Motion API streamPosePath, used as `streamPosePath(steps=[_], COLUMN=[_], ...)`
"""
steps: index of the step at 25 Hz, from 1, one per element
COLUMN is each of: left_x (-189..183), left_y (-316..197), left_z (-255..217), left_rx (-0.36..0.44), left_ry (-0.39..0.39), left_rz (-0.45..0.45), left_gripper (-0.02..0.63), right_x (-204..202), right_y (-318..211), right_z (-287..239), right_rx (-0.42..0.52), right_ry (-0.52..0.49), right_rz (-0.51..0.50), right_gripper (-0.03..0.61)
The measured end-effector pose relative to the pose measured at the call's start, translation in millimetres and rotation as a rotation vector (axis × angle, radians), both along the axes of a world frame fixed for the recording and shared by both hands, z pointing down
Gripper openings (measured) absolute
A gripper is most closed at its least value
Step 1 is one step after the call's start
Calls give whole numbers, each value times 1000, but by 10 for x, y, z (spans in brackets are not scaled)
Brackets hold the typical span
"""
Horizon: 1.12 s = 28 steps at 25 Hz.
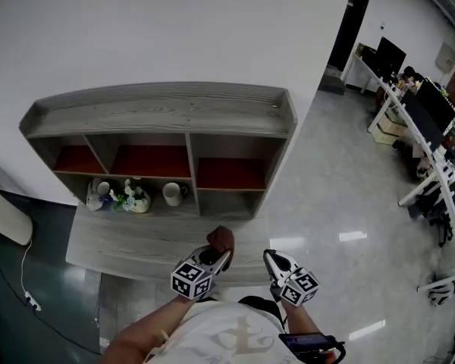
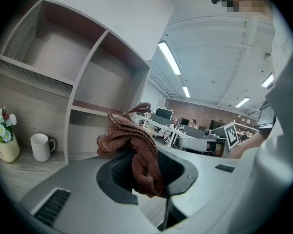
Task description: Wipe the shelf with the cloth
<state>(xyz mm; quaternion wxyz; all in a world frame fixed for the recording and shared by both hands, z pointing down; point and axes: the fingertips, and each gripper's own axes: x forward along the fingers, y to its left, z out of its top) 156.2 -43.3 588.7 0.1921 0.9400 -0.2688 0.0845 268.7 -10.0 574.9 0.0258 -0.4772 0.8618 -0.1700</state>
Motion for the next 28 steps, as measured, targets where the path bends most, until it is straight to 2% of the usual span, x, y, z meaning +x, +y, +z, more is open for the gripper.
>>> streamPosePath(steps=[7, 19, 23, 28], left_x=[113, 490, 701, 947], left_y=[-270, -967, -1244, -1586], left_z=[-56, -414, -555, -621], left_rx=[3, 21, 36, 6], left_ry=[30, 40, 3, -47], left_rz=[5, -60, -61, -40], left_gripper=[100, 101, 101, 101], right_x=[81, 415, 497, 555], right_y=[-219, -692, -831, -922], right_z=[4, -5, 16, 51], right_rx=[5, 9, 8, 1], right_ry=[24, 7, -2, -24], right_rz=[-5, -50, -77, -107], right_gripper=[5, 5, 5, 5])
